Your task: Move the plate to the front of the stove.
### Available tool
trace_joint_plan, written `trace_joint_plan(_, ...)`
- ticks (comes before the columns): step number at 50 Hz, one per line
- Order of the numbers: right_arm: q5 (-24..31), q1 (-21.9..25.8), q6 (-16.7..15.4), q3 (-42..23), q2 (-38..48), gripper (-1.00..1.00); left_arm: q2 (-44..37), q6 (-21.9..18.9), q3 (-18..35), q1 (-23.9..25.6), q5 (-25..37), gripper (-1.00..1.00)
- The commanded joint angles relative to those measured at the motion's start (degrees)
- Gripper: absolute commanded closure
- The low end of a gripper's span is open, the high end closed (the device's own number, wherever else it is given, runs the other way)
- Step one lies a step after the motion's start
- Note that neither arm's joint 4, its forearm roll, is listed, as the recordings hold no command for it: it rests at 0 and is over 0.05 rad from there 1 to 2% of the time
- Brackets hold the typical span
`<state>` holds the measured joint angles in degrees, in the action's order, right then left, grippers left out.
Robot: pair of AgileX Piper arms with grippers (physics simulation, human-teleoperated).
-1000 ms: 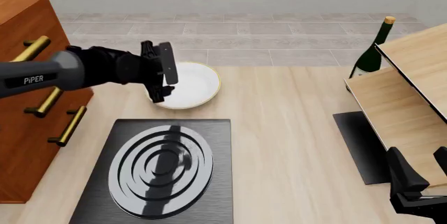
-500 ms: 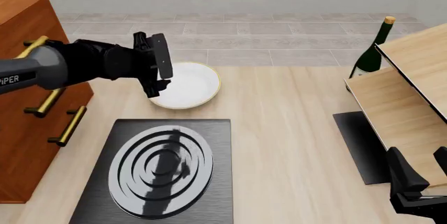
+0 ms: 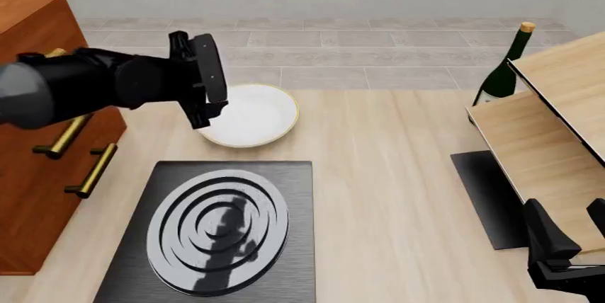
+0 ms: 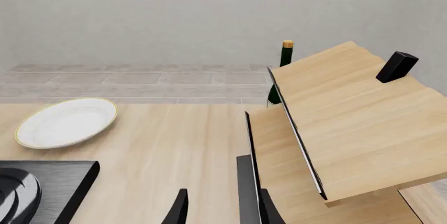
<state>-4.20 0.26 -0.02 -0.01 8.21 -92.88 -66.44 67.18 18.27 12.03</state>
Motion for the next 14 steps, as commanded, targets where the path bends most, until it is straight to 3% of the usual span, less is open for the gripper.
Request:
trace_joint_plan(1,0.0,0.0,0.0,0.0,0.0,-1.0,2.1,0.2,-1.6,0.7,-0.6,-1.0)
trace_joint_plan(14,0.0,0.0,0.0,0.0,0.0,-1.0,5.1,0.1,-4.8,3.0,-2.2,-1.0)
